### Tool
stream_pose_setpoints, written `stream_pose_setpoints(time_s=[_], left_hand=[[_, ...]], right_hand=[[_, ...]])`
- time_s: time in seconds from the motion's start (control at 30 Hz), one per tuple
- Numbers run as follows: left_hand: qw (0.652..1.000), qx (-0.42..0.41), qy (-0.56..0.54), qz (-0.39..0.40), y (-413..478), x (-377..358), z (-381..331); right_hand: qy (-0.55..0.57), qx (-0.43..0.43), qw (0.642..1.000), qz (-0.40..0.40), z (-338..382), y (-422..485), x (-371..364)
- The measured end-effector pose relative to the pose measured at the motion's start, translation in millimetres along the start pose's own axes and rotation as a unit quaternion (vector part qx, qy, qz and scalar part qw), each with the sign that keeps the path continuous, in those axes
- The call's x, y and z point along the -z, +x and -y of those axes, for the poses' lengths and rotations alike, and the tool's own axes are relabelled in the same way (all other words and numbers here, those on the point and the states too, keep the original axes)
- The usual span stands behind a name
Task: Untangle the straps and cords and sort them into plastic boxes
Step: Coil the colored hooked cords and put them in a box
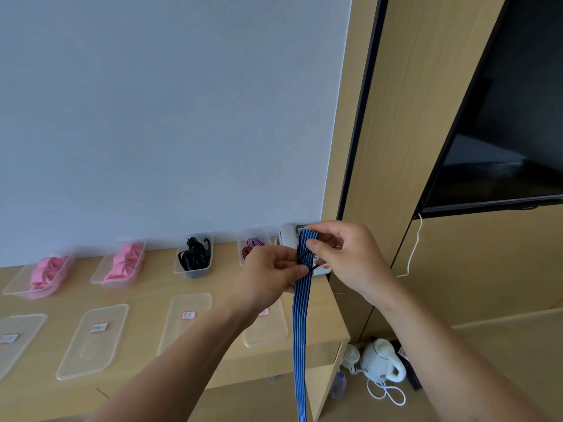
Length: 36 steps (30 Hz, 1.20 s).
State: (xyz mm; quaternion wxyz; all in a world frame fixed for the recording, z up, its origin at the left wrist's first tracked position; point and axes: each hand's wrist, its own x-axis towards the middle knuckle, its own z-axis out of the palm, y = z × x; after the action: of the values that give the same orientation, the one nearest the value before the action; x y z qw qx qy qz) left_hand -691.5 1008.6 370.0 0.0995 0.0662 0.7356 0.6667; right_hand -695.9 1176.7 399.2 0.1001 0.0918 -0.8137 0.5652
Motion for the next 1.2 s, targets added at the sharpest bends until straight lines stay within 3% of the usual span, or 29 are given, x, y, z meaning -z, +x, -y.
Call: stream_pose_setpoints(time_s=[0.1,0.3,0.5,0.6,0.8,1.2], left_hand=[[1.0,0.004,0.01,-0.005,0,3,0],[0.998,0.056,-0.03,-0.011,-8,-7,1],[0.977,0.127,-0.172,0.016,-8,-5,-5],[0.965,0.143,-0.222,0.008,-5,-4,-8],[0.97,0.116,-0.215,-0.016,5,1,-5],[0.982,0.066,-0.179,-0.001,9,5,-2]], right_hand=[[-0.021,0.009,0.999,0.033,4,1,3],[-0.095,0.129,0.984,-0.079,-1,-3,-1],[-0.172,0.292,0.925,-0.173,-13,-10,-6],[-0.201,0.324,0.91,-0.161,-23,-16,-9],[-0.232,0.358,0.899,-0.099,-43,-33,-18],[-0.236,0.373,0.893,-0.082,-52,-33,-21]])
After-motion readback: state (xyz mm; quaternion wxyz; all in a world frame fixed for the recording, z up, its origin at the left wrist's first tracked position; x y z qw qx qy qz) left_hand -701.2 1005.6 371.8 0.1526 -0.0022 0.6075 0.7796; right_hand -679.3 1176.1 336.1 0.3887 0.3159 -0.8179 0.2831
